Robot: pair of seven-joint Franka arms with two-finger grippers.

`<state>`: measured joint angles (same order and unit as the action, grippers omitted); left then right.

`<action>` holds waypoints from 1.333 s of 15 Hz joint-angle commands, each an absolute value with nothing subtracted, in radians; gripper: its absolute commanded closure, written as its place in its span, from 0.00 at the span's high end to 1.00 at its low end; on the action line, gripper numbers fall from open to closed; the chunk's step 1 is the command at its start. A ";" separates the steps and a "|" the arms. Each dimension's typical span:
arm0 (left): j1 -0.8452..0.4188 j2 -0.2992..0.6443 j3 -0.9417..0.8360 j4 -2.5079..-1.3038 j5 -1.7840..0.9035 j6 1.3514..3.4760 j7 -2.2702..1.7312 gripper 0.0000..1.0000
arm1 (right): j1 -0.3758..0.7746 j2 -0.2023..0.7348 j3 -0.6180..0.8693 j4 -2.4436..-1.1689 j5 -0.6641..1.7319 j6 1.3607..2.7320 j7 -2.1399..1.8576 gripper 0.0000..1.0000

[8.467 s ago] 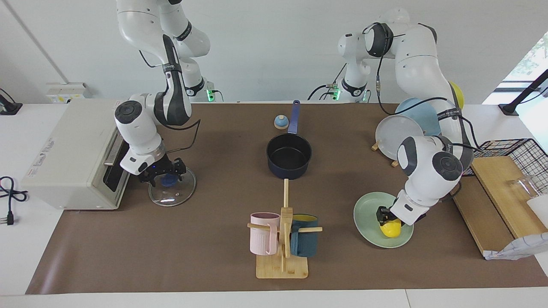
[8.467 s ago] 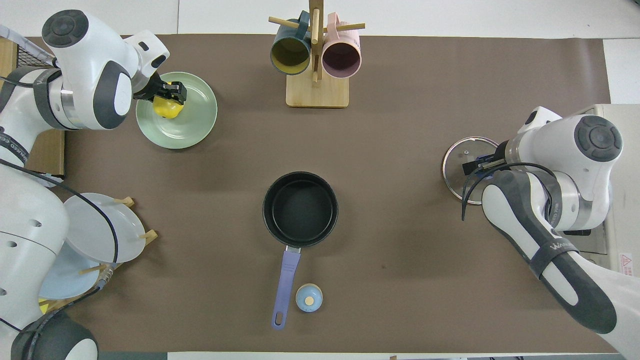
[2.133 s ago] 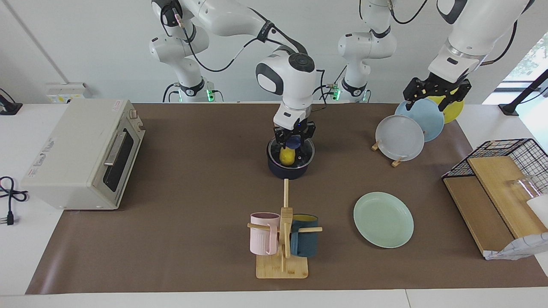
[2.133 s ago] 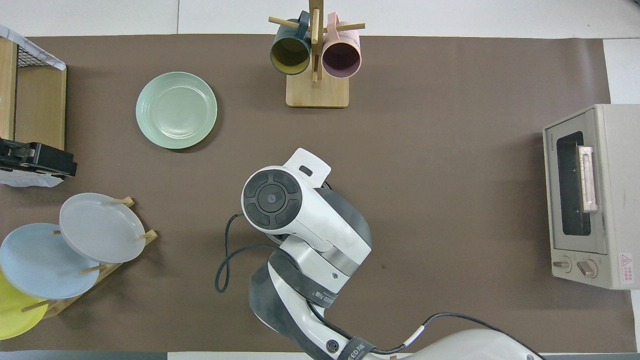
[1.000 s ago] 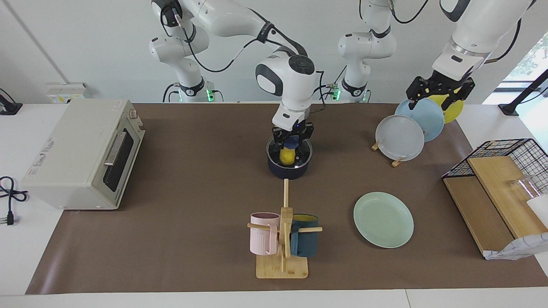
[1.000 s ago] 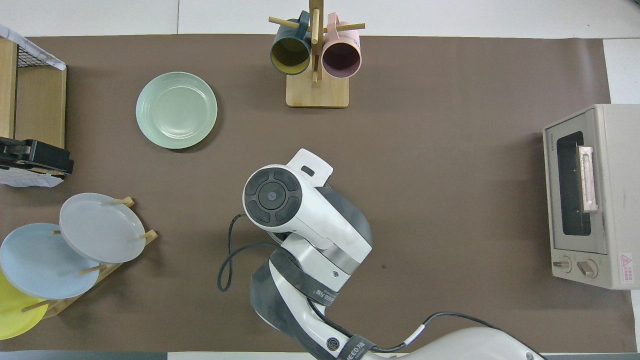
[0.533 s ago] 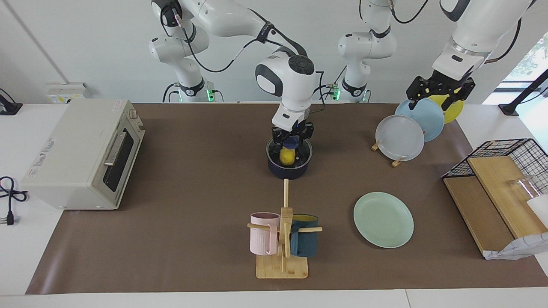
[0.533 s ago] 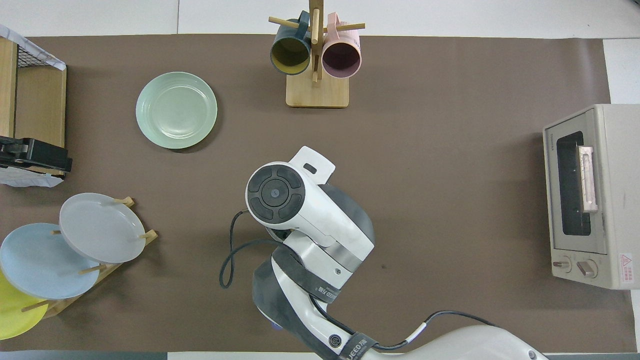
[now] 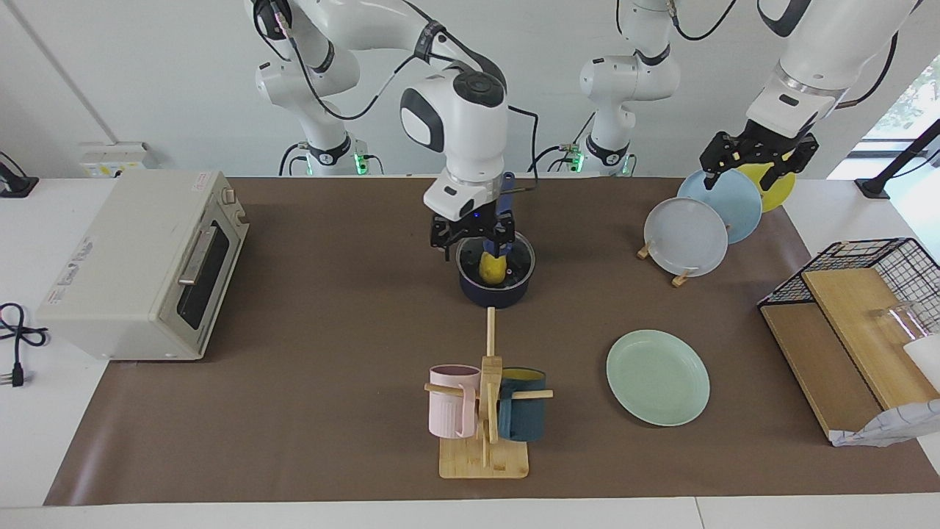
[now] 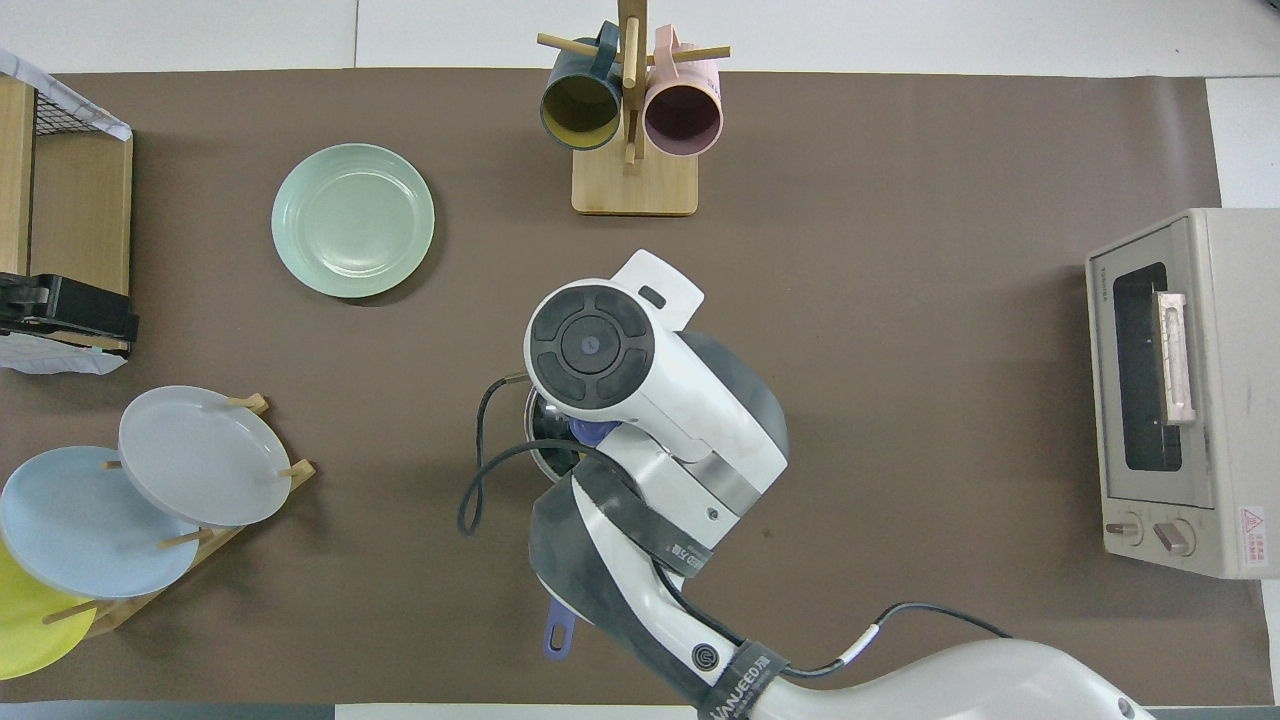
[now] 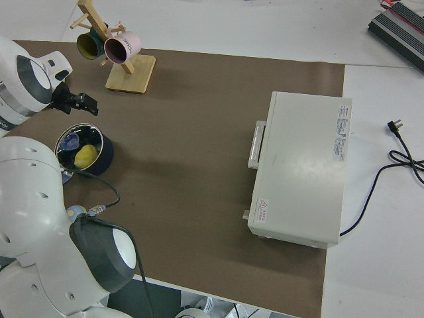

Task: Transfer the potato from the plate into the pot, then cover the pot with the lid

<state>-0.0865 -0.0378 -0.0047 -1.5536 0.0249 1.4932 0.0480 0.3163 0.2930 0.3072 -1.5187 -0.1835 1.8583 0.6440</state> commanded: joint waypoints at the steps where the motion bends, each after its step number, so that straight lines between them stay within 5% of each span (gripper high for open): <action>1: -0.080 -0.052 -0.003 -1.568 0.012 1.502 0.048 1.00 | 0.209 0.178 0.321 -1.531 -0.151 1.722 0.579 1.00; 4: -0.080 -0.069 -0.003 -1.568 0.011 1.496 0.048 1.00 | 0.083 0.094 0.313 -1.531 -0.049 1.587 0.445 1.00; 8: -0.080 -0.095 -0.003 -1.568 0.011 1.491 0.048 1.00 | 0.086 -0.004 0.135 -1.575 -0.048 1.529 0.189 1.00; 20: -0.078 -0.081 -0.005 -1.606 0.003 1.514 0.037 1.00 | 0.041 -0.023 0.012 -1.591 -0.043 1.460 0.064 1.00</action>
